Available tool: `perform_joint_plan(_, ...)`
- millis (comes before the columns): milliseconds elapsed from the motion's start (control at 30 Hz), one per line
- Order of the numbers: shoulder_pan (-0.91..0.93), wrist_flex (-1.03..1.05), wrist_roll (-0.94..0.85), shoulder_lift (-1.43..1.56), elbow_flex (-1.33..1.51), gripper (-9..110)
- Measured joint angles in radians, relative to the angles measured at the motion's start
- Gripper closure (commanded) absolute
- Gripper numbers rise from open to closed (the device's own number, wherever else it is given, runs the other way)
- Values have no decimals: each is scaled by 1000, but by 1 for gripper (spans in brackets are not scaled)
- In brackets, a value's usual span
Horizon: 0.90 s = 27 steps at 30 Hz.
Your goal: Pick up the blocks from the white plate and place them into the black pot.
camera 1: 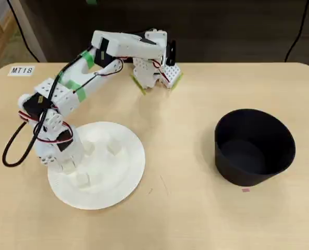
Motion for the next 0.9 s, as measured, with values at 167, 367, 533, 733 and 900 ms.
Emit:
perform_joint_plan(167, -21, 2, -130, -64, -261, 104)
perform_joint_plan(367, -202, 2, -433, -64, -643, 104)
perform_joint_plan(533, -446, 5, -545, 98, -617, 104)
perform_joint_plan(733, -693, 5, -515, 588, -15, 104)
perform_joint_plan(900, -946, 5, -503, 865, 433, 104)
